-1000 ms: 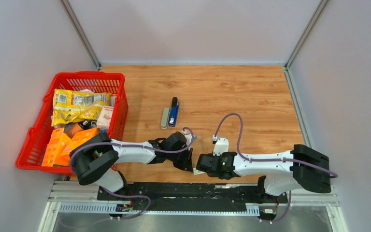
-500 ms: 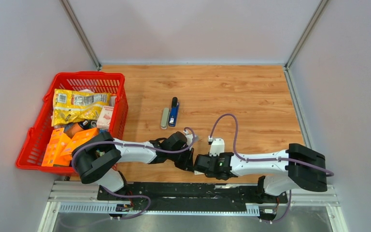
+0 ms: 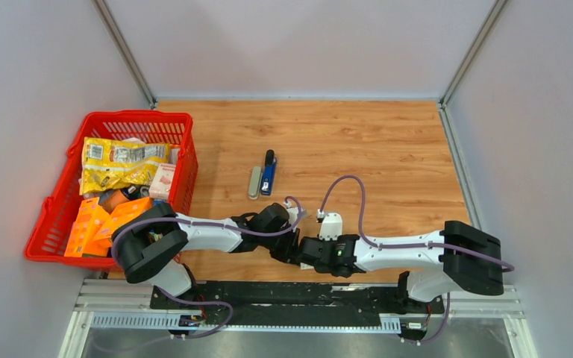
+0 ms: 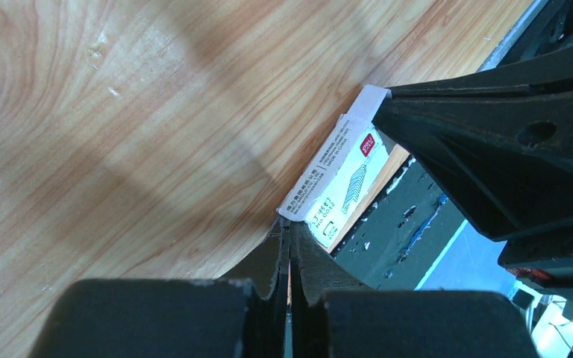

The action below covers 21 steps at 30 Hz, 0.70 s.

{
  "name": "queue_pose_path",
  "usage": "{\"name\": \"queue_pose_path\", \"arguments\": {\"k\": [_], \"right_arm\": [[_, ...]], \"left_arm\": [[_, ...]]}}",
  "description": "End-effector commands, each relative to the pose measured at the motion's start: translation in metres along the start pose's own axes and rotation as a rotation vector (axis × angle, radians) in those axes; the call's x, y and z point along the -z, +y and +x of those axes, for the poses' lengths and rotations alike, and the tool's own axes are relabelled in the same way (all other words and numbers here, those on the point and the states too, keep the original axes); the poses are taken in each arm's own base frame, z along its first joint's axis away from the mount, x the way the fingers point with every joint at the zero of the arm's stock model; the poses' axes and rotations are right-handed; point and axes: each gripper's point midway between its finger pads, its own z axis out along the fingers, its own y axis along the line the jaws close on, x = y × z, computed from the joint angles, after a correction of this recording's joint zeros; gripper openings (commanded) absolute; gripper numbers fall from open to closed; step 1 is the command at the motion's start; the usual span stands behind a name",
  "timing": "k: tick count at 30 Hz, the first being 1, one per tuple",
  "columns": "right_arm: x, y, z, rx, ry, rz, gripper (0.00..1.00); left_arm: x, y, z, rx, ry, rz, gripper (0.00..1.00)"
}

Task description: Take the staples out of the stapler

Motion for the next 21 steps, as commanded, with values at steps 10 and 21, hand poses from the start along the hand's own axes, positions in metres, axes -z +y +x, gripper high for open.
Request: {"name": "queue_pose_path", "arguments": {"k": [10, 21], "right_arm": [[0.024, 0.001, -0.033, -0.029, -0.111, -0.013, 0.24], [0.022, -0.019, -0.036, -0.041, -0.129, 0.040, 0.17]], "left_arm": [[-0.001, 0.003, 0.001, -0.034, 0.005, -0.016, 0.00], [-0.003, 0.002, 0.000, -0.029, 0.007, -0.009, 0.00]]}}
